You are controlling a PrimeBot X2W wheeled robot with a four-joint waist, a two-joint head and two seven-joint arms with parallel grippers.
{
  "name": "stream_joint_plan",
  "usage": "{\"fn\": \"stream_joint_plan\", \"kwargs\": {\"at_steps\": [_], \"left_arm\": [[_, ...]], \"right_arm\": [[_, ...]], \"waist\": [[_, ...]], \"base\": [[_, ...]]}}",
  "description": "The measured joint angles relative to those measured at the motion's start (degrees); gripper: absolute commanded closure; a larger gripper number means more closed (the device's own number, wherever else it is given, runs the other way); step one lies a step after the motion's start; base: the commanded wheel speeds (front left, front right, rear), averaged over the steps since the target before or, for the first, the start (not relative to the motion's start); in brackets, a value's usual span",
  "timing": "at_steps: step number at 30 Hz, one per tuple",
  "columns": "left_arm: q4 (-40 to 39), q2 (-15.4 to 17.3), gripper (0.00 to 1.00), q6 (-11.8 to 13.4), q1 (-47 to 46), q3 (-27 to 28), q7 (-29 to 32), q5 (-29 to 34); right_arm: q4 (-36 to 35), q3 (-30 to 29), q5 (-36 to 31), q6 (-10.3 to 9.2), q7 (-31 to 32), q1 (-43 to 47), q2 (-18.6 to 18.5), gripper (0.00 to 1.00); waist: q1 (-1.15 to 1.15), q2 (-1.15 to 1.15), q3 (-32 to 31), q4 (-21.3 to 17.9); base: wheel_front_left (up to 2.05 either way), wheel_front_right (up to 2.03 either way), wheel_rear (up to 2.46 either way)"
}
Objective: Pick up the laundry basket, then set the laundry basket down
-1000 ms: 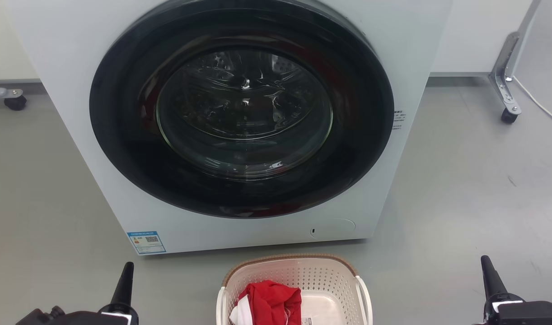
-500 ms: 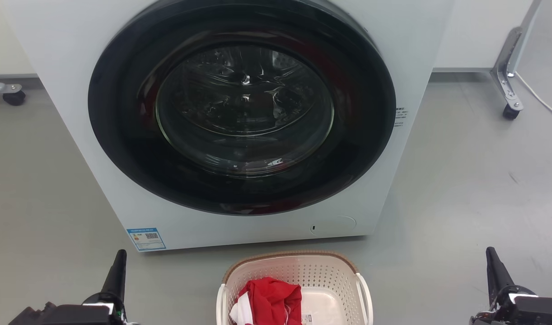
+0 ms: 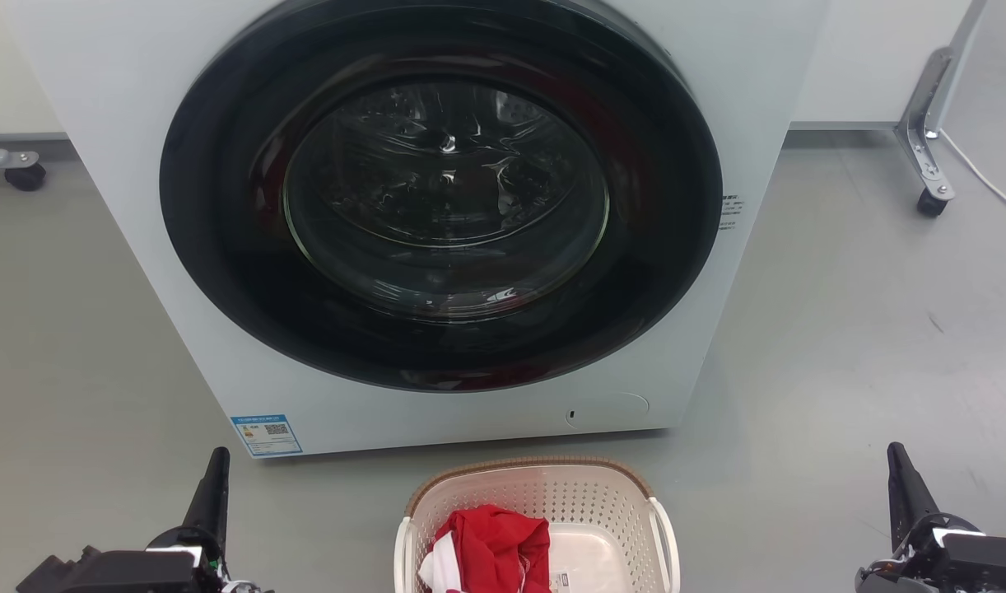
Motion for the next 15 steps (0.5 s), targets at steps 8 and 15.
{"fn": "stream_joint_plan", "kwargs": {"at_steps": [8,15], "left_arm": [[0.0,-0.01,1.0,0.0,0.0,0.0,0.0,0.0],[0.02,-0.01,1.0,0.0,0.0,0.0,0.0,0.0]], "right_arm": [[0.0,0.0,0.0,0.0,0.0,0.0,0.0,1.0],[0.0,0.01,0.0,0.0,0.0,0.0,0.01,1.0]], "waist": [[0.0,0.0,0.0,0.0],[0.0,0.0,-0.01,0.0]], "base": [[0.0,0.0,0.0],[0.0,0.0,0.0]]}}
